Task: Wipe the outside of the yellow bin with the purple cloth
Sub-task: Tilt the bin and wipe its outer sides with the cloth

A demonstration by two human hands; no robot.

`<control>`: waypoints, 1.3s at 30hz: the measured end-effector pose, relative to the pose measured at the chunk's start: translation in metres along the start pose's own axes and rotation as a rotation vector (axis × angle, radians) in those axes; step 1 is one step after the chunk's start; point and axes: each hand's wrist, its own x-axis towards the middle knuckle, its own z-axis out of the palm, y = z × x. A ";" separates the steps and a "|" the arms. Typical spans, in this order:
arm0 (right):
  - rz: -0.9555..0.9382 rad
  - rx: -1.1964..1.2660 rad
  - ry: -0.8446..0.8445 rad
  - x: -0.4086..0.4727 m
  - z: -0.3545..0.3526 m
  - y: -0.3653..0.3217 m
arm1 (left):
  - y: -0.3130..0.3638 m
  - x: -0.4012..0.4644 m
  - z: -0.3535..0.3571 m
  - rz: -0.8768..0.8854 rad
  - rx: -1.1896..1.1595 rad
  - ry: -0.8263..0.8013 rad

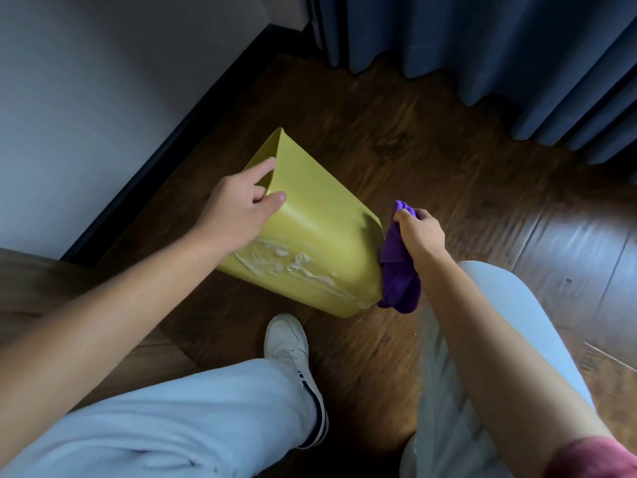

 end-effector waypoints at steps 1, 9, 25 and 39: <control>0.002 -0.001 -0.003 0.000 0.000 0.000 | 0.000 0.001 -0.003 -0.022 -0.084 -0.028; 0.013 0.024 -0.006 0.002 0.000 0.000 | -0.011 0.002 -0.020 0.079 -0.039 -0.322; -0.076 0.037 -0.074 -0.003 0.001 -0.006 | 0.000 0.002 -0.009 -0.030 -0.097 0.010; -0.093 0.022 -0.096 -0.008 0.004 -0.008 | -0.026 -0.004 -0.031 -0.002 -0.130 -0.032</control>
